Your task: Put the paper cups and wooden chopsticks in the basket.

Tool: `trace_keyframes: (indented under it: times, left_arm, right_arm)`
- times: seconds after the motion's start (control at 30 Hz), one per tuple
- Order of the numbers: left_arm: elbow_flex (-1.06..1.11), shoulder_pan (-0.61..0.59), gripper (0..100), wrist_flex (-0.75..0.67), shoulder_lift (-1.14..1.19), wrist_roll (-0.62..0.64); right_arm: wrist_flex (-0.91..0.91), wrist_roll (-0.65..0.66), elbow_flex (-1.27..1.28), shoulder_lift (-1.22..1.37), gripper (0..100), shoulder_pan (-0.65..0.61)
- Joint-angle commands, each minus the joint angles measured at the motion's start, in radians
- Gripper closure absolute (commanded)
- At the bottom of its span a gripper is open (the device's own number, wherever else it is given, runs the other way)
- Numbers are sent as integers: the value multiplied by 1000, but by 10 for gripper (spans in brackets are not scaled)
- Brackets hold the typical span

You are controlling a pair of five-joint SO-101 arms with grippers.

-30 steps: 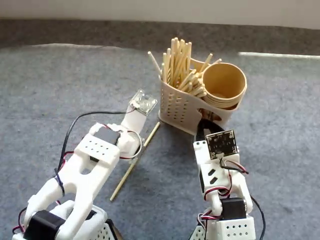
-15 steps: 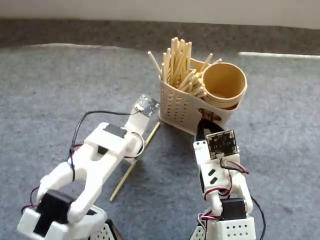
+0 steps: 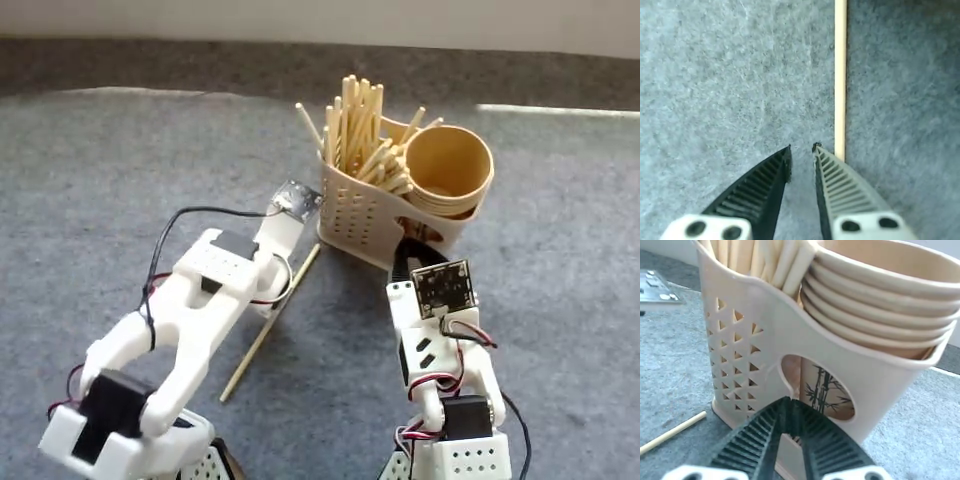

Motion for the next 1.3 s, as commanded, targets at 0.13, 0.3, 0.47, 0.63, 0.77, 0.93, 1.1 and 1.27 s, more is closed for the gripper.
trace_keyframes:
  times: [0.13, 0.3, 0.47, 0.63, 0.77, 0.93, 1.1, 1.27]
  left_arm:
    - [77, 35, 915, -12, -143, 8]
    - [81, 105, 915, -52, -59, 6]
    - [-13, 87, 915, -29, 41, 6]
    - [-84, 85, 919, 34, 117, 6]
    - [-111, 87, 955, 57, 154, 5]
    - [-116, 90, 993, 64, 166, 3]
    - [-113, 84, 994, 124, 165, -44]
    - [-85, 88, 994, 155, 154, -107]
  right_arm:
    - [-33, -2, 84, -19, 994, 7]
    - [-33, -2, 84, -19, 994, 5]
    - [-33, -2, 84, -19, 994, 5]
    - [-33, -2, 84, -19, 994, 5]
    - [-33, -2, 84, -19, 994, 5]
    - [-33, -2, 84, -19, 994, 7]
    - [-33, -2, 84, -19, 994, 8]
    - [-33, -2, 84, -19, 994, 8]
